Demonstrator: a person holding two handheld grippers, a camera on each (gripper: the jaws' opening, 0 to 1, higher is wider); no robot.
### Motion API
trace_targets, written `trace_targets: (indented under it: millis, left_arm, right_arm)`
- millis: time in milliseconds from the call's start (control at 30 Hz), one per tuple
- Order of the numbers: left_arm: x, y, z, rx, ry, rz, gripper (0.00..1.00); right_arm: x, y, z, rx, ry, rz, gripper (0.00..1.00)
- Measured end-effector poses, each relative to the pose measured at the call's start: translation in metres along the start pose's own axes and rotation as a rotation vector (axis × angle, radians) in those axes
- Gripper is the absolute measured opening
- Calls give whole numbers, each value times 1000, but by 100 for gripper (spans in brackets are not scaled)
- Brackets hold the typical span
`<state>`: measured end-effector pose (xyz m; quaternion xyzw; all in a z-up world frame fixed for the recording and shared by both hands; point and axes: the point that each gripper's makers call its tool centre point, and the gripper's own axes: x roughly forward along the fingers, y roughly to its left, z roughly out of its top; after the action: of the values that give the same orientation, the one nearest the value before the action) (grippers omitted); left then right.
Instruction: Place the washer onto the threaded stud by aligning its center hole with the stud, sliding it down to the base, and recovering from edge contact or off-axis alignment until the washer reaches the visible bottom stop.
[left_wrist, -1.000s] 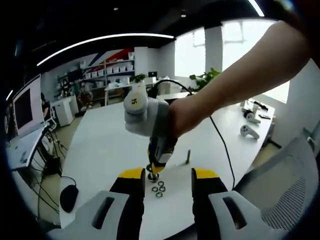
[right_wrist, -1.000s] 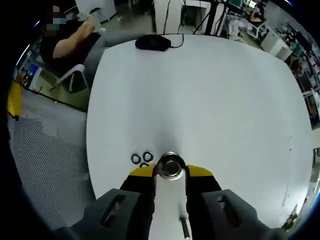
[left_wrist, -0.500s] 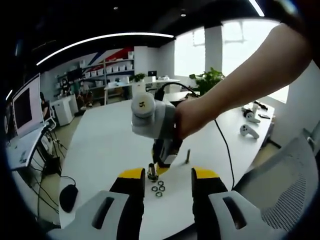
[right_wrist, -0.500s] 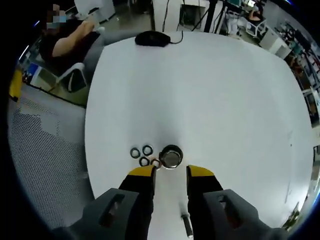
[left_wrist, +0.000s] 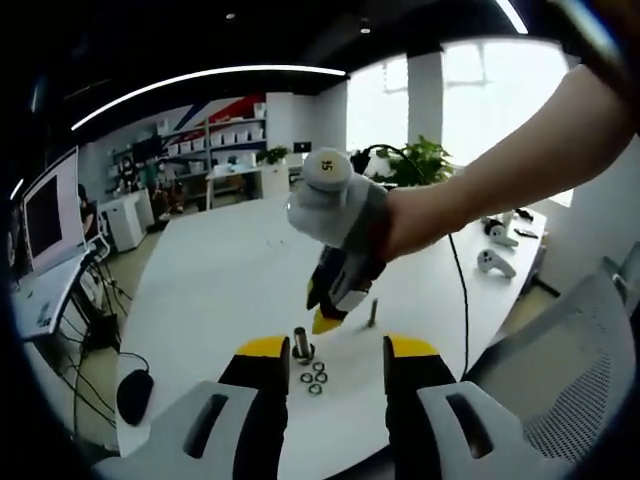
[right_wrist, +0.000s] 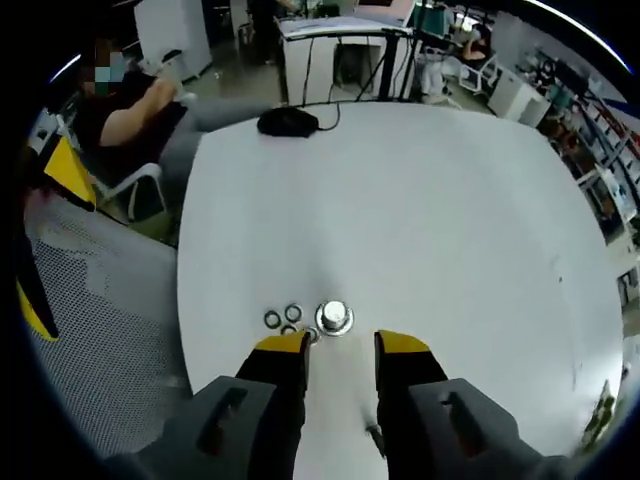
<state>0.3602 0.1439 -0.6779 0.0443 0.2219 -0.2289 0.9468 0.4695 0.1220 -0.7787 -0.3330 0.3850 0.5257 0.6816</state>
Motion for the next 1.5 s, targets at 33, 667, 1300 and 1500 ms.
trace_targets:
  millis: [33,667,1300,1500]
  left_arm:
    - [0,0,0,0,0,-1,36]
    - [-1,-3,1,1,-4,-8,37]
    - [3,-14,-9,11,50,-58,37]
    - [4,-15,-11,14,56,-60,37]
  right_arm:
    - [-3,1,0,7,-10,-3,27]
    - [-68,4,-17,168,-231,-135,27]
    - [-140,0,-67,431,-442,-274,27]
    - [-156,2,-80,467,-484,-313,27]
